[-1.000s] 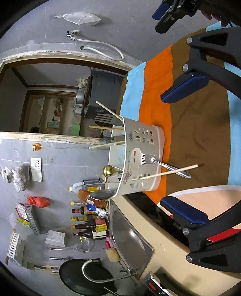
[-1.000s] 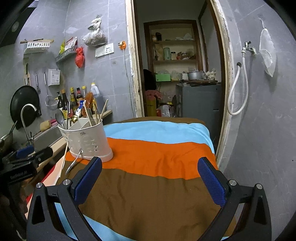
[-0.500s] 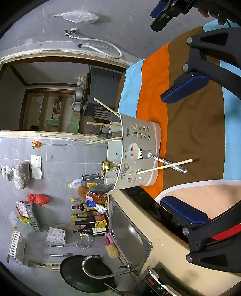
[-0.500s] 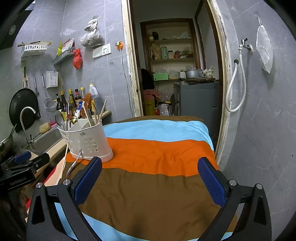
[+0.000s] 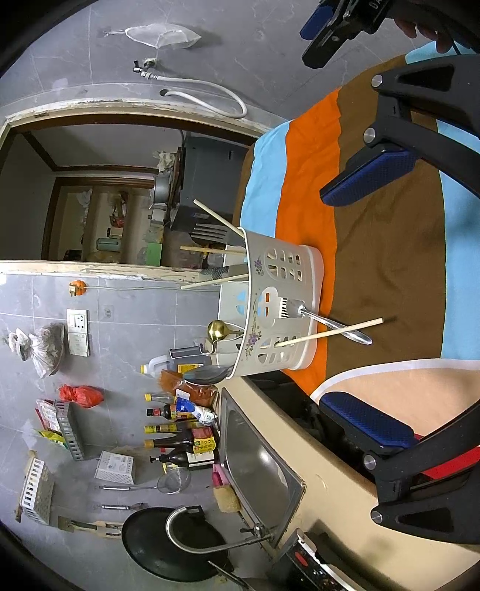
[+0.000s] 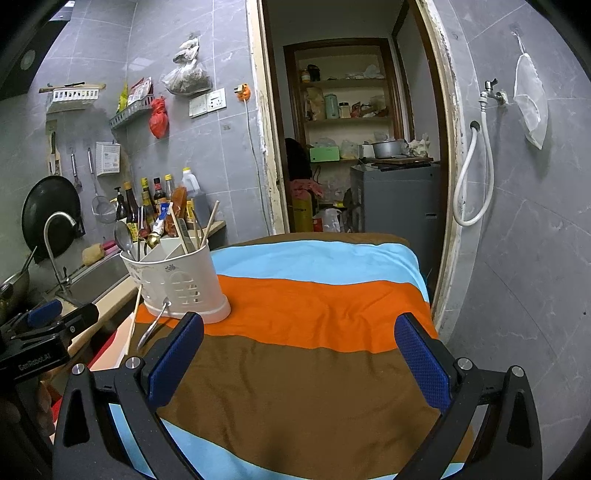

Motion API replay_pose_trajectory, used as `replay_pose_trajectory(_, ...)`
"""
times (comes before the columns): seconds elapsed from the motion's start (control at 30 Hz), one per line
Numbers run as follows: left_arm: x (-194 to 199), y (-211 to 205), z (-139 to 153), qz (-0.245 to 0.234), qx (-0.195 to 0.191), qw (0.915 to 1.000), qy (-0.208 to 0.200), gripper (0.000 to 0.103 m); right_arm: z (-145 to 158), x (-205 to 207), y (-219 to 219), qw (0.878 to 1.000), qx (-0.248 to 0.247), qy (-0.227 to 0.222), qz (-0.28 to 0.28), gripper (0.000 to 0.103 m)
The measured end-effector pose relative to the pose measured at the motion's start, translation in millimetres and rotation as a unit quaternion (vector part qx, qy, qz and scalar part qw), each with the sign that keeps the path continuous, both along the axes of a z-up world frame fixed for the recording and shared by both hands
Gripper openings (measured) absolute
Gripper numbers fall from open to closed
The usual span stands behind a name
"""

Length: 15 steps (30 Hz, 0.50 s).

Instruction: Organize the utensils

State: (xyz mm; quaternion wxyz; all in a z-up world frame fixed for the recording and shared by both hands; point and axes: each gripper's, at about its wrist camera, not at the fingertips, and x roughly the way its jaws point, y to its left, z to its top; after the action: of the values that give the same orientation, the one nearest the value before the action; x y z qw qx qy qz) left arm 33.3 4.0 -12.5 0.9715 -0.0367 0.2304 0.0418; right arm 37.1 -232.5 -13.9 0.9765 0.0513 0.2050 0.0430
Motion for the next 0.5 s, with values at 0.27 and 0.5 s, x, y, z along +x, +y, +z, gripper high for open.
replay_pose_trajectory(0.27,-0.3,0.2,0.0,0.001,-0.001,1.0,0.0,0.101,0.2,-0.8,1.2,1.0,0.0,0.0,0.003,0.102)
replay_pose_trajectory(0.5,-0.4,0.9,-0.1,0.0,-0.001,1.0,0.0,0.101,-0.4,2.0,0.2,1.0,0.0,0.0,0.006,0.102)
